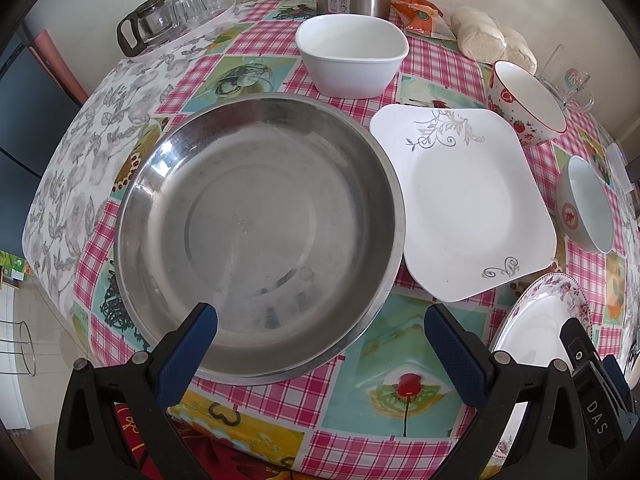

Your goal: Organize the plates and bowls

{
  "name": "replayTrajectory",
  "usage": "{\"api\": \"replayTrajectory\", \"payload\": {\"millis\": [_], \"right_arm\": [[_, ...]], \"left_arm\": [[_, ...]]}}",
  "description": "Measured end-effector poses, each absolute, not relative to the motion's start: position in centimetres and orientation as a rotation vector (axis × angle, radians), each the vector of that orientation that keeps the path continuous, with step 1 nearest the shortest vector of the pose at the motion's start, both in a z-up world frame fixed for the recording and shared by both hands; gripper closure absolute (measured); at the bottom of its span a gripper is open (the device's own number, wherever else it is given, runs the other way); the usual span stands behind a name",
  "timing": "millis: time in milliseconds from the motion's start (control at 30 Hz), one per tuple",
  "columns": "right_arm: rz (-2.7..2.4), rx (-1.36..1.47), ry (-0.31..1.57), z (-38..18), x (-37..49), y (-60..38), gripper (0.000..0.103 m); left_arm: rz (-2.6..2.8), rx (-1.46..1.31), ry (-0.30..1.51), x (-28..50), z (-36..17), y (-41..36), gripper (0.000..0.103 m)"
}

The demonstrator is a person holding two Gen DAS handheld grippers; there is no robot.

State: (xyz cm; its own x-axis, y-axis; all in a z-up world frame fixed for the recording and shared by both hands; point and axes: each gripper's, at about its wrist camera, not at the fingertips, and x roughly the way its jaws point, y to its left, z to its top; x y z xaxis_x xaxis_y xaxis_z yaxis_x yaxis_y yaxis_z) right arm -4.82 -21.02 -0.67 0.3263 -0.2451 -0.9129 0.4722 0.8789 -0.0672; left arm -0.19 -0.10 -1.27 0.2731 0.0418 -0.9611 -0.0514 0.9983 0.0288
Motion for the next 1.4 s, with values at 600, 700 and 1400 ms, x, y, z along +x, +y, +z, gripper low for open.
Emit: {"api": "replayTrajectory", "payload": {"millis": [600, 700, 1400], "right_arm": [[-0.398, 0.194, 1.156, -1.2, -3.9, -18.2, 0.0], [-0.364, 0.185, 1.15, -1.2, -3.6, -17.1, 0.0], [-0.079, 0.374, 1.162, -3.0, -1.8, -11.3, 0.002]], "left_arm": [[0.284, -0.208, 1.263, 0.6, -1.1, 7.6, 0.0], [0.34, -0.229, 1.236, 0.9, -0.8, 9.6, 0.0], [0.313, -0.373, 1.19, 2.6, -1.6, 14.4, 0.0]]}}
